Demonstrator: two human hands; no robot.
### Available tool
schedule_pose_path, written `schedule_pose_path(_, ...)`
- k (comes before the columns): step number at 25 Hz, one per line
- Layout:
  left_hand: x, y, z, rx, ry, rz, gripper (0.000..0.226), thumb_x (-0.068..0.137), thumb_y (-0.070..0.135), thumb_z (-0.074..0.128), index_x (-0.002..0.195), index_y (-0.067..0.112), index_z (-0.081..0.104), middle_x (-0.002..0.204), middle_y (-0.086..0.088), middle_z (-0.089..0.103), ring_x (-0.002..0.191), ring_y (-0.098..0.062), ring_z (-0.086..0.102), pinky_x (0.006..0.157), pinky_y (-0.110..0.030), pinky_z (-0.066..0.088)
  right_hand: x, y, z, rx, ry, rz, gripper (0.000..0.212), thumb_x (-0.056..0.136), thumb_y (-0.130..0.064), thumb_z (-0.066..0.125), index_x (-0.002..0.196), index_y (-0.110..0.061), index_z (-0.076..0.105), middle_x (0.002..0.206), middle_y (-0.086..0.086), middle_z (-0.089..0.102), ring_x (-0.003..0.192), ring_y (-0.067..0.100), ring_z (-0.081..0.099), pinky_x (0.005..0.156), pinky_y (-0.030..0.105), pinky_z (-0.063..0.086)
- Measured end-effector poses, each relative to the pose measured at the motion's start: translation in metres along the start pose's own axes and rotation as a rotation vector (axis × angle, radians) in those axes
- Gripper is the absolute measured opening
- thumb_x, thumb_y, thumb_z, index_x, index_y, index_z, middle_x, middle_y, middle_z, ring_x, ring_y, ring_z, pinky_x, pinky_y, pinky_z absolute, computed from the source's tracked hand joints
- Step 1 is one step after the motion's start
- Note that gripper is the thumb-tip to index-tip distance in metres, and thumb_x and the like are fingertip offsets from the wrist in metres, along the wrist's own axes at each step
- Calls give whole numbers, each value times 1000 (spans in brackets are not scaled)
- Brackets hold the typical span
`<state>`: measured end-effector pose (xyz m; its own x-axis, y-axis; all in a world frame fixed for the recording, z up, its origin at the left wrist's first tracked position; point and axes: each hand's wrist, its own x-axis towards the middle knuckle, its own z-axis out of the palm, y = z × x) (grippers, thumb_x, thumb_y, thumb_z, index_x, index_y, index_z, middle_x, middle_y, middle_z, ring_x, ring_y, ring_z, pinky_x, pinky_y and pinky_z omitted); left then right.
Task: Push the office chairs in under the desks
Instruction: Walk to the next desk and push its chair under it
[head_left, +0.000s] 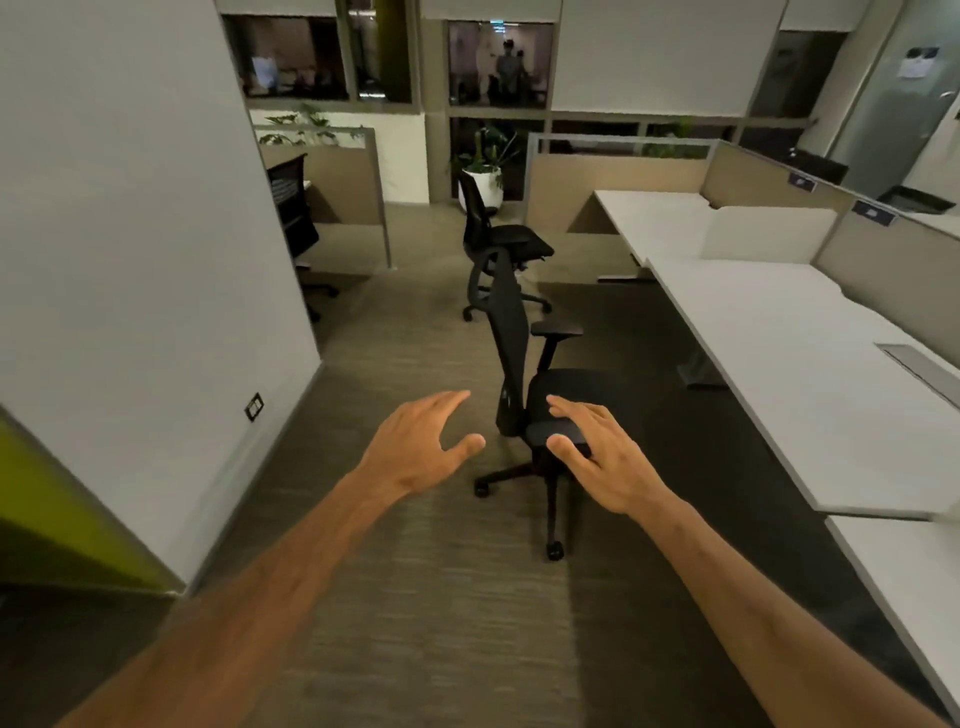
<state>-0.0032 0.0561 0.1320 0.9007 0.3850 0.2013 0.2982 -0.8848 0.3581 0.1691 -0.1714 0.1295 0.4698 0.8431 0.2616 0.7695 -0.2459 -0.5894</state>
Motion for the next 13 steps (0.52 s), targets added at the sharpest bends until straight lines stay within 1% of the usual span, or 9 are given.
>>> schedule_pose_path(1,1,-19,-11,-6,11,-16,78,93,72,44,157,30,28,161,2,35,147,-16,29,117,-39,23,20,-10,12,1,-4,-21,83,91,-81,26,154,-29,34,150,-8,46,143,7,29,105,21,33)
schedule_pose_path(3,2,-52,-30,-9,12,-40,80,92,72,45,157,29,28,161,1,35,147,-17,29,119,-40,23,54,-29,36,0,-11,-43,79,94,-76,28,155,-27,33,153,-4,44,143,7,27,106,21,29)
schedule_pose_path(6,14,-101,-52,26,41,-40,81,92,72,45,157,26,30,160,0,37,146,-17,32,118,-37,24,103,-49,74,-18,-40,-94,72,98,-67,34,156,-25,30,156,1,40,144,8,24,113,29,28)
schedule_pose_path(8,26,-132,-63,33,76,-67,85,89,77,39,157,25,31,158,-1,39,144,-18,34,117,-36,24,137,-56,95,-21,-70,-111,72,98,-66,34,157,-25,28,159,2,36,147,13,21,117,34,25)
schedule_pose_path(10,41,-162,-67,24,87,-97,91,85,82,33,157,25,30,158,-2,40,144,-18,35,117,-36,24,172,-59,115,-22,-83,-127,71,99,-64,35,157,-25,28,160,2,34,148,15,21,118,37,25)
schedule_pose_path(13,70,-204,-64,32,75,-119,89,87,80,34,157,26,28,159,-1,38,145,-17,33,118,-37,23,227,-54,146,-23,-95,-164,67,101,-63,36,156,-26,27,158,3,35,145,14,23,113,33,25)
